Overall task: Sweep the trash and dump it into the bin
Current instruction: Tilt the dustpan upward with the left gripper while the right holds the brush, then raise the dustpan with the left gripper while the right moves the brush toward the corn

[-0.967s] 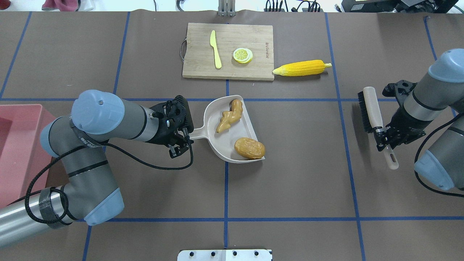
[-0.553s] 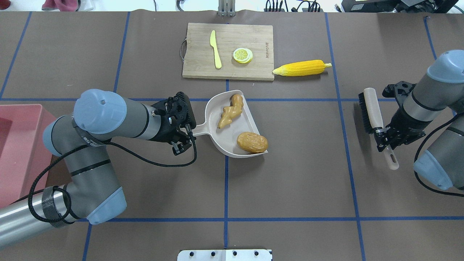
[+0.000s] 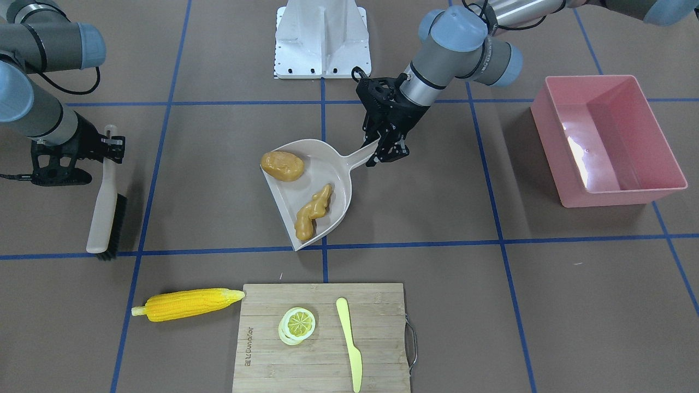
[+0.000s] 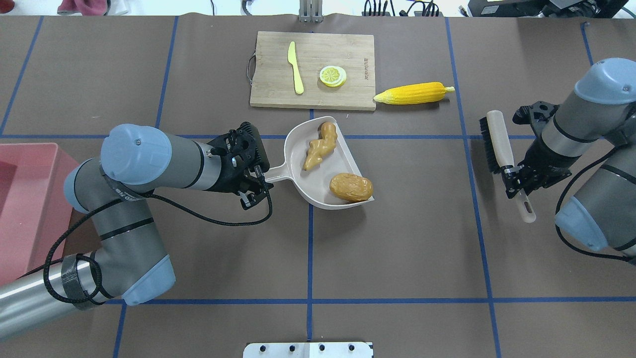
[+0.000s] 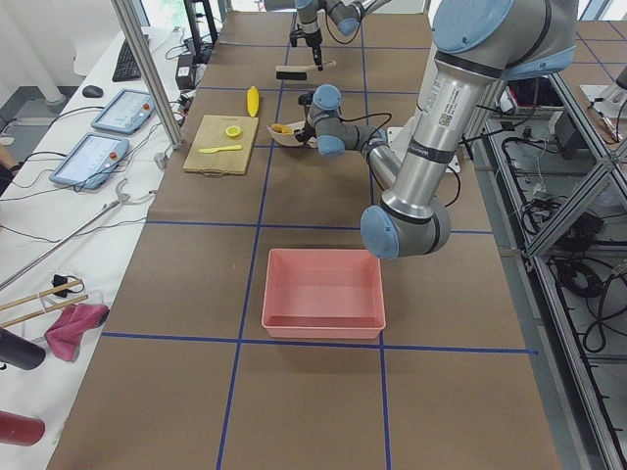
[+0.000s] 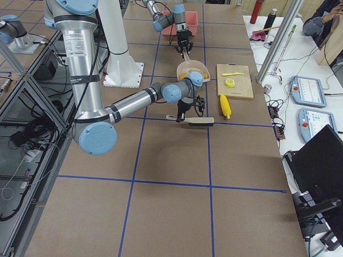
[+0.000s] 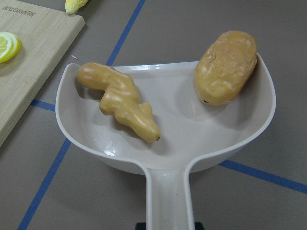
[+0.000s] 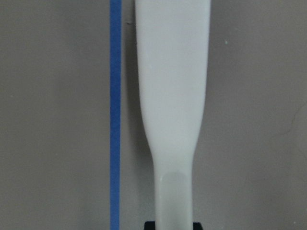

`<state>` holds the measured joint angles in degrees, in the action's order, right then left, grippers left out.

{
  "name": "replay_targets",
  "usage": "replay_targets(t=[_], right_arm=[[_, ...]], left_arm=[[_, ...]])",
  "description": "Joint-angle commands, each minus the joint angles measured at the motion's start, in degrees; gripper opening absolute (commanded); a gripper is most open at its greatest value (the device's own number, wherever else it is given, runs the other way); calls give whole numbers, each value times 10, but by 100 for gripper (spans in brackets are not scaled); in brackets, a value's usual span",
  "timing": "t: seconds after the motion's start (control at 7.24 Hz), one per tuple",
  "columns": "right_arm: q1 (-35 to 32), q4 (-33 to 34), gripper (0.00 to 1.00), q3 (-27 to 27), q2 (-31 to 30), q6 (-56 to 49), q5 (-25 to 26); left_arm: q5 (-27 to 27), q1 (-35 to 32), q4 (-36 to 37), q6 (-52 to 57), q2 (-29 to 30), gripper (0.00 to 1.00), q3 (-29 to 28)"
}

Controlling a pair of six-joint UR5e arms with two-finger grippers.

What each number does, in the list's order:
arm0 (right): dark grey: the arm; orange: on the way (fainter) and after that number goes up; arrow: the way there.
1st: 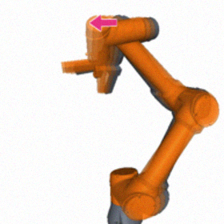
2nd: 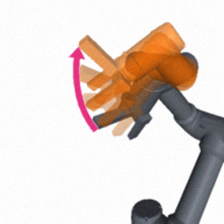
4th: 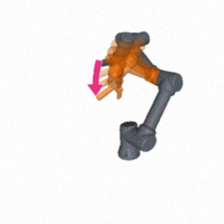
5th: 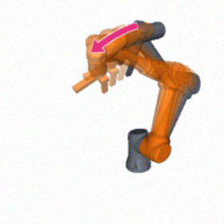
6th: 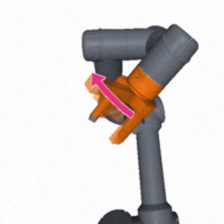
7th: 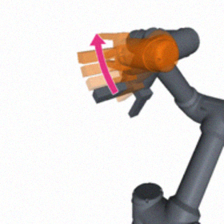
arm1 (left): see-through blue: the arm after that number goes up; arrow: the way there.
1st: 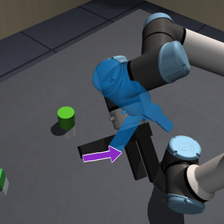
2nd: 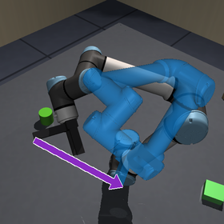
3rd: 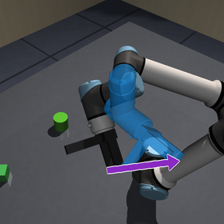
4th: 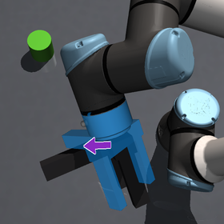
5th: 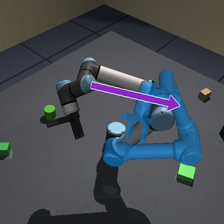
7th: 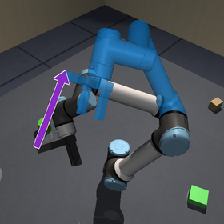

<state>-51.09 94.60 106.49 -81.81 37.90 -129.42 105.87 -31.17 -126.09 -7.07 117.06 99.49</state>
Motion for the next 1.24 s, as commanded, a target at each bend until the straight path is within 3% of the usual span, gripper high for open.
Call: replay_targets(t=[0.0,0.28,0.55,1.11], right_arm=[[-18,21,0,-18,29,-122,53],[-57,40,0,-139,129,-213,53],[-66,36,0,-231,191,-259,63],[-60,4,0,-298,246,-270,87]], left_arm=[[-6,0,-52,-23,-6,0,-4],[-35,1,-107,-51,-8,0,-25],[-65,1,-237,-59,-24,0,-50],[-126,7,-491,-77,-19,0,-131]])
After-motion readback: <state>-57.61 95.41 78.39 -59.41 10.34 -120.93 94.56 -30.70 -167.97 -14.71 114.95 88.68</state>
